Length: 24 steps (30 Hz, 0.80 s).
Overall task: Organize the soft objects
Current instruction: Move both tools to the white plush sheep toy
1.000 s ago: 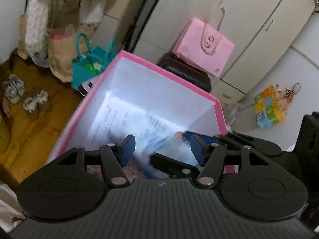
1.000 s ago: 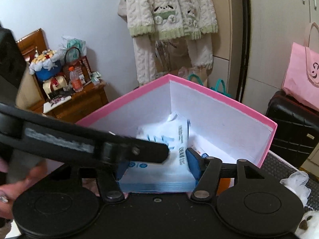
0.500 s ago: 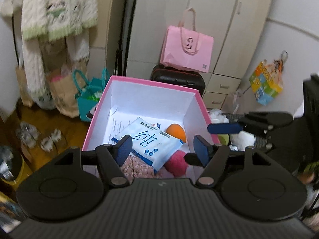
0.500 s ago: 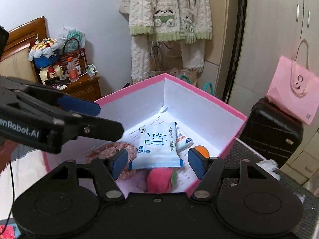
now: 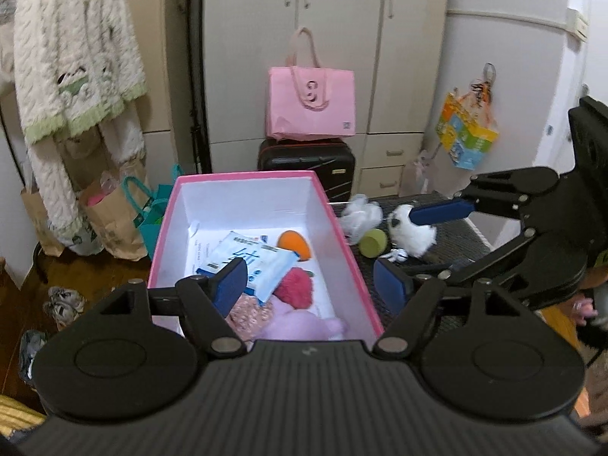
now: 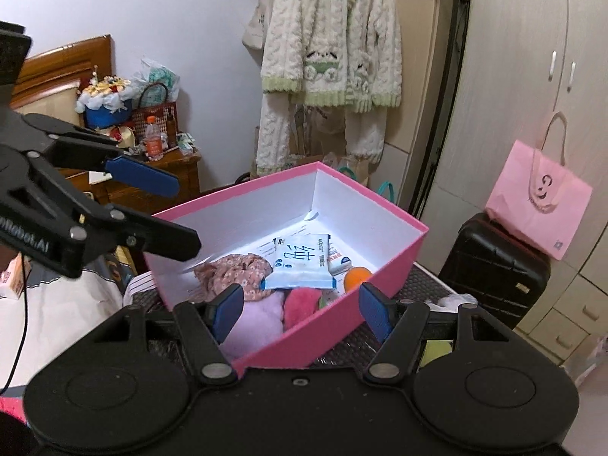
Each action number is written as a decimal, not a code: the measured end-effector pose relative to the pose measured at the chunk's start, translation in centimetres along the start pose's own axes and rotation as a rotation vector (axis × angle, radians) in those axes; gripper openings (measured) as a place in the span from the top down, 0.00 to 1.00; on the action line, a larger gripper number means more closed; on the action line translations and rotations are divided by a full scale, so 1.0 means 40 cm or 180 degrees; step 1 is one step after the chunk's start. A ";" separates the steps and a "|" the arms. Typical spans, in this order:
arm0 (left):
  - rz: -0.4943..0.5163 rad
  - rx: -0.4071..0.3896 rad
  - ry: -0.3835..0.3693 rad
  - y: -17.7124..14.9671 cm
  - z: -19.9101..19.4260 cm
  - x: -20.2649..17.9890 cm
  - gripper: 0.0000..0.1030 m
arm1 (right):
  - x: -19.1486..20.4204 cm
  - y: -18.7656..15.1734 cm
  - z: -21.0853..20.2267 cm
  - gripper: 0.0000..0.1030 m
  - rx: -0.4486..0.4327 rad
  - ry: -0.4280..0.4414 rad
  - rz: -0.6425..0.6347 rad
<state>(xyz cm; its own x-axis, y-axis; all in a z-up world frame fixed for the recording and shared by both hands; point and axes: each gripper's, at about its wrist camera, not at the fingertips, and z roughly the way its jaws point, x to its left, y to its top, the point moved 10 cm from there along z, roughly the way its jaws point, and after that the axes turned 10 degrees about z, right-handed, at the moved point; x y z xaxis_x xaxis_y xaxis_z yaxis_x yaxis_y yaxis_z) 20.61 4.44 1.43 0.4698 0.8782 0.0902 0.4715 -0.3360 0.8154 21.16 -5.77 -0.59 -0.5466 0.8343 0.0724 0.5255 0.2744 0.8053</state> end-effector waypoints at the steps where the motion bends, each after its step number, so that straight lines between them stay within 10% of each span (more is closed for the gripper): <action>1: 0.0045 -0.0009 -0.0030 0.003 -0.009 -0.015 0.29 | -0.007 -0.005 -0.021 0.30 -0.0030 -0.0002 0.0002; 12: 0.0380 -0.0100 -0.0349 0.023 -0.009 -0.183 0.29 | -0.141 -0.101 -0.181 0.28 -0.0303 -0.0061 0.0109; 24: 0.0391 0.0146 -0.0848 0.021 0.162 -0.350 0.29 | -0.298 -0.225 -0.120 0.25 -0.0113 -0.0151 0.0223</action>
<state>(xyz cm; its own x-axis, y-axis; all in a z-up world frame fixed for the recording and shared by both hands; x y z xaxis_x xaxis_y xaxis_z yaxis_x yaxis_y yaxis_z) 19.28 -10.34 -2.85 0.7020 0.7116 0.0283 0.4294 -0.4547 0.7803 19.84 -20.47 -5.87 -0.4774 0.8728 0.1019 0.5374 0.1983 0.8197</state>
